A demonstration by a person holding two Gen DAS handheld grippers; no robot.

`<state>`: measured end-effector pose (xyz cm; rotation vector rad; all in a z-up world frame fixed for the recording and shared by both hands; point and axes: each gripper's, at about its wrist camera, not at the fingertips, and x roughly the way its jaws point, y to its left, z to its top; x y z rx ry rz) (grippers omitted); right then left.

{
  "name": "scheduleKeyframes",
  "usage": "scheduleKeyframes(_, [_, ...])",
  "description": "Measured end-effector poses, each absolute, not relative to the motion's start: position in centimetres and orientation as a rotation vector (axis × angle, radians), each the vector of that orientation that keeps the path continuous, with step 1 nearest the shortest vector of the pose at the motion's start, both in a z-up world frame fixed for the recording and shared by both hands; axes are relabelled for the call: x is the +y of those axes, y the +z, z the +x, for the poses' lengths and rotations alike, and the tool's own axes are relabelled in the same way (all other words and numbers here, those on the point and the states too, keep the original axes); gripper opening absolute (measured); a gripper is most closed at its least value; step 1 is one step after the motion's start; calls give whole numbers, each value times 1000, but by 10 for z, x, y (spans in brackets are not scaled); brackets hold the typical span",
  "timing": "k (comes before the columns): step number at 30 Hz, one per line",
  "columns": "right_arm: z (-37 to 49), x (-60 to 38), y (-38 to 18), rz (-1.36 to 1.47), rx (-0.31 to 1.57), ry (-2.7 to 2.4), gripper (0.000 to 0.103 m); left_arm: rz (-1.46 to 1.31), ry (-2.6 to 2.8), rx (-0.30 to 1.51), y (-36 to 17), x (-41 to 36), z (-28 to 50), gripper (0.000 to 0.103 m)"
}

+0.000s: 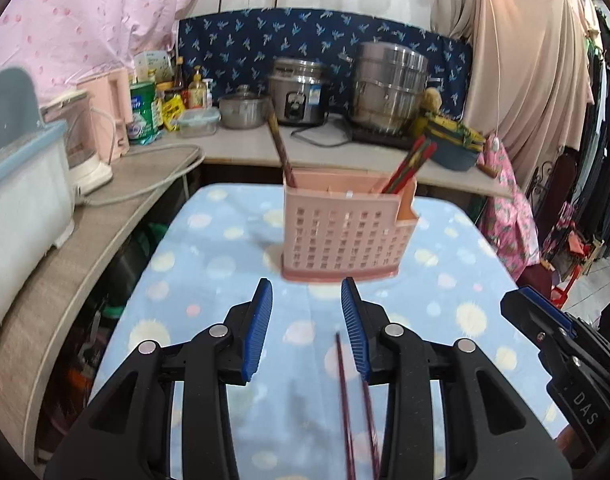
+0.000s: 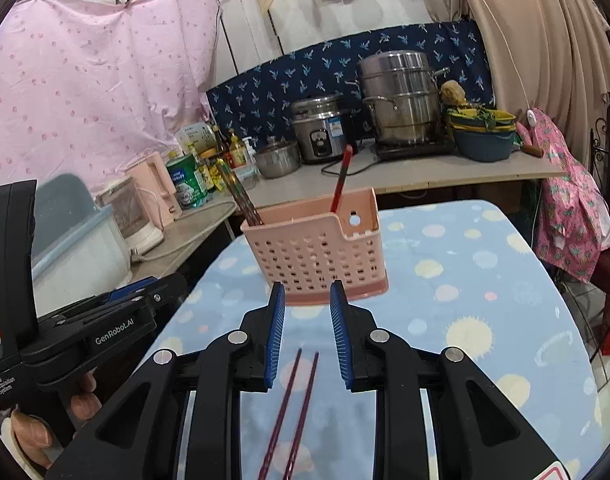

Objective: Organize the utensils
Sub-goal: 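Move both open grippers back over the last two dark red chopsticks, then grasp a dark red chopstick with the right gripper while the left gripper grasps the other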

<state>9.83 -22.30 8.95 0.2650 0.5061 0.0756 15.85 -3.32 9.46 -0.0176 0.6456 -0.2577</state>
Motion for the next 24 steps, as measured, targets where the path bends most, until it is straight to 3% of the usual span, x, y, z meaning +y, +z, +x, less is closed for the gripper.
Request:
scheduleKeyframes(21, [23,-171,-27,215,775,126,24,4,-217,869,-8,-18,91,34])
scheduleKeyframes(24, [19,-164,-35,215,796,138,24,-4,-215,888,-15,-15,87,38])
